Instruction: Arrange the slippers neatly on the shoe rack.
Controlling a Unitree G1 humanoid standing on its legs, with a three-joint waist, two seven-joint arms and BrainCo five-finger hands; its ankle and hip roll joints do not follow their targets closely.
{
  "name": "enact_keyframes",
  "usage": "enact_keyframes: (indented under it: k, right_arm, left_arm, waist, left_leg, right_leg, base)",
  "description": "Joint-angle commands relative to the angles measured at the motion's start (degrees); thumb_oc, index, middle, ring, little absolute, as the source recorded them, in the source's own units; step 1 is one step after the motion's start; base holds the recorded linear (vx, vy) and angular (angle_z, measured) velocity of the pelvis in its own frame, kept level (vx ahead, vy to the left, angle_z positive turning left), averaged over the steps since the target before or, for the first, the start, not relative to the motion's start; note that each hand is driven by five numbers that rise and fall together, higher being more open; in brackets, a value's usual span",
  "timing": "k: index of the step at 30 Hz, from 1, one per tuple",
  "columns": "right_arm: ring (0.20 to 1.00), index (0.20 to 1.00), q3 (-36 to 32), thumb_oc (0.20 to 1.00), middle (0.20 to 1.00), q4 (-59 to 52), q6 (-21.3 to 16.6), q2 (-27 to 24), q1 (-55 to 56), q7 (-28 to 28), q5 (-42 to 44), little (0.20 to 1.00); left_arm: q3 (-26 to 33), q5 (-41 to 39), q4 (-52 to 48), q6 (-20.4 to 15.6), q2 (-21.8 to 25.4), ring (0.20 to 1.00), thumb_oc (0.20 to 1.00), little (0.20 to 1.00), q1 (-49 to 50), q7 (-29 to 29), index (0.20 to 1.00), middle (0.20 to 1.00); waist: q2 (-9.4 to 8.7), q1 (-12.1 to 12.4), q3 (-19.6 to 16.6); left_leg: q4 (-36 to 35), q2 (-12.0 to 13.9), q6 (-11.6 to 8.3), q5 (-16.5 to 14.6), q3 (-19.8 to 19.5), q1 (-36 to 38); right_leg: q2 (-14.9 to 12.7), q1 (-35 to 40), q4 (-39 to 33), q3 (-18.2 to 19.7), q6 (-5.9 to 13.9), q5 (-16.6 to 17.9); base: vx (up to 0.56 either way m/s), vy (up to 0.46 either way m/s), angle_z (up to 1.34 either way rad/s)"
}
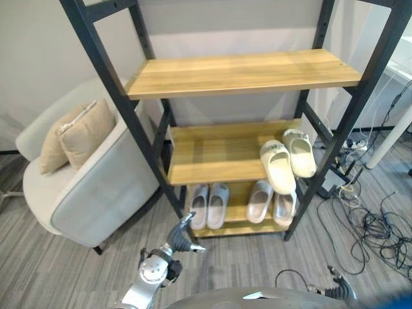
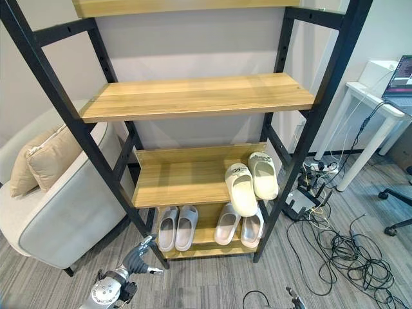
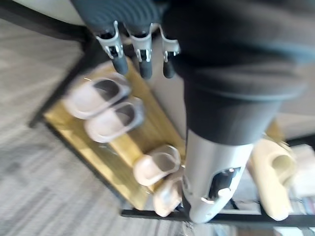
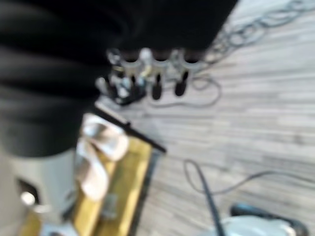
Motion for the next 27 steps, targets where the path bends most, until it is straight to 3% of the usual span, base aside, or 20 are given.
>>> enact_keyframes:
  k: [1,6,11,14,18,27]
  right_arm:
    - [1.0,1.0,-1.88,1.0,1.0,-1.38,-0.05,2.76,-2.43,4.63,3.86,1.0]
    - [1.0,1.0,0.33,1.0,1.0,-0.8,0.7,3.02,-4.66,7.9,3.43,1.0]
    - [1.0,1.0,5.27,1.0,1.0,-1.1,2.32,-0.18,-7.51,11.44,0.78,1.0]
    - [1.0,1.0,6.27,1.0,1.0,-1.89,3.18,-1.73,-8.39,12.07,-0.13,1.0]
    - [1.0,1.0,8.09,1.0,1.0,-4.0,5.48,-4.69,-10.19,15.12,-1.05,1.0]
    - [1.0,1.0,7.97,1.0,1.0,-8.43,9.84,-8.26,-9.87,18.65,-3.43,1.0]
  left_arm:
    - [11.99,11.68,-2.49,9.62,5.07,1.0,1.0,1.0,2.19,-0.87,1.0,1.0]
    - [19.06,15.77,3.82,14.47,4.49,1.0,1.0,1.0,4.26,2.39,1.0,1.0]
    - [25.24,11.62,17.69,16.2,2.58,1.0,1.0,1.0,3.29,8.2,1.0,1.0]
    - [26.59,8.46,23.89,14.81,1.66,1.0,1.0,1.0,1.83,10.19,1.0,1.0]
    - [26.71,1.63,37.17,9.55,1.41,1.0,1.0,1.0,-2.81,12.82,1.0,1.0]
    - [24.26,-1.22,45.69,5.81,2.0,1.0,1.0,1.0,-6.04,12.75,1.0,1.0]
  waist:
    - [-5.99,0.55,1.62]
    - [-6.57,1.62,1.62]
    - [-6.86,2.61,1.57]
    - [-6.89,2.8,1.5]
    - [-6.89,3.41,1.49]
    - [-6.82,3.85,1.71]
  left_leg:
    - [0.25,0.39,-1.21,-5.31,-3.92,2.31]
    - [0.25,0.62,-1.4,-4.98,-4.47,1.97]
    - [0.25,0.76,-1.45,-4.59,-5.29,1.97]
    - [0.25,0.61,-1.43,-4.5,-5.73,1.97]
    - [0.25,0.28,-1.31,-4.24,-6.75,1.74]
    - [0.25,-0.38,-0.82,-4.12,-8.05,1.84]
  right_leg:
    - [-3.27,12.1,-26.82,-3.0,6.06,17.05]
    - [-2.98,11.84,-26.82,-2.65,5.98,17.05]
    - [-2.81,12.47,-26.82,-2.73,5.77,16.62]
    - [-2.93,12.82,-26.82,-3.27,5.75,16.5]
    - [-2.99,13.69,-26.82,-4.55,5.57,16.33]
    - [-3.31,14.84,-26.82,-6.66,5.16,15.93]
  base:
    - [-0.05,0.018,-0.01]
    - [-0.02,0.006,0.02]
    - [0.0,0.0,0.0]
    - [0.02,0.019,0.05]
    - [0.03,0.012,0.13]
    - [0.03,0.001,0.15]
